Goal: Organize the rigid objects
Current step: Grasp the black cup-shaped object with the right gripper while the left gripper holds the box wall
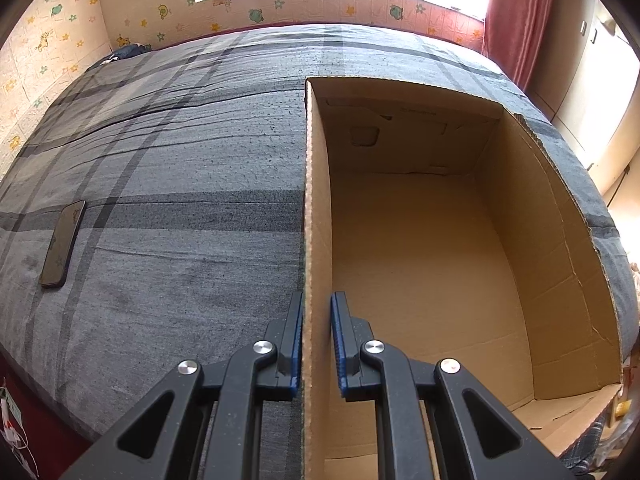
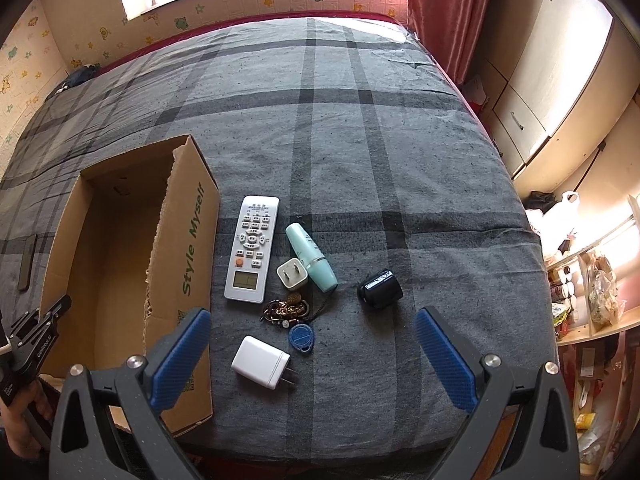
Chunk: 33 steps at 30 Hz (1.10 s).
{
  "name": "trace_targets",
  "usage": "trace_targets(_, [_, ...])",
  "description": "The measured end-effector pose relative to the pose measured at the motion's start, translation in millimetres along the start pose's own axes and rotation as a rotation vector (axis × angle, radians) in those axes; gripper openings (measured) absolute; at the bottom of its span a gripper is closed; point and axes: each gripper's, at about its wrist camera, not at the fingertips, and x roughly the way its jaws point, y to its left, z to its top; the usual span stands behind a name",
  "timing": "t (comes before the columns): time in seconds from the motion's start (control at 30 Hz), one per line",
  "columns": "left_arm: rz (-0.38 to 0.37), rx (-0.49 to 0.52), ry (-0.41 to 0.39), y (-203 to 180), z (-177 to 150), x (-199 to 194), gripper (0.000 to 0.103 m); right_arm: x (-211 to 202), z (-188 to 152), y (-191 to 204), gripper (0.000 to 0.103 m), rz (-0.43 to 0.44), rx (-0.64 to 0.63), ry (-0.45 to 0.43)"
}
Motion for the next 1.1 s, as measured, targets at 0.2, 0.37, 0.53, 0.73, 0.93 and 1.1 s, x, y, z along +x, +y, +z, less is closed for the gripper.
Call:
trace_targets(0.2, [0.004,0.002,-0.002,0,0,0,0.014,40,7,-19,0.103,0.009,0.024,0.024])
trace_targets(0.37, [0.001,0.001,-0.001,0,0,0,0.014,75,8,-35,0.103,-0.026,0.037,0.043])
trace_targets(0.53, [0.004,0.0,0.0,0,0,0,0.014,112,2,-56,0.103,-0.025,0.091,0.082])
trace_targets(0.73, [0.016,0.016,0.016,-2,0,3,0.014,140,-5,-70,0.1,-0.052,0.112,0.09])
trace_targets(0.93, [0.009,-0.001,0.015,0,-2,4,0.014,150,-7,-74,0.081,-0.012,0.119,0.114])
trace_targets(1.1, [0.014,0.001,0.012,-1,-2,5,0.013,150,-7,-72,0.053,0.005,0.106,0.11])
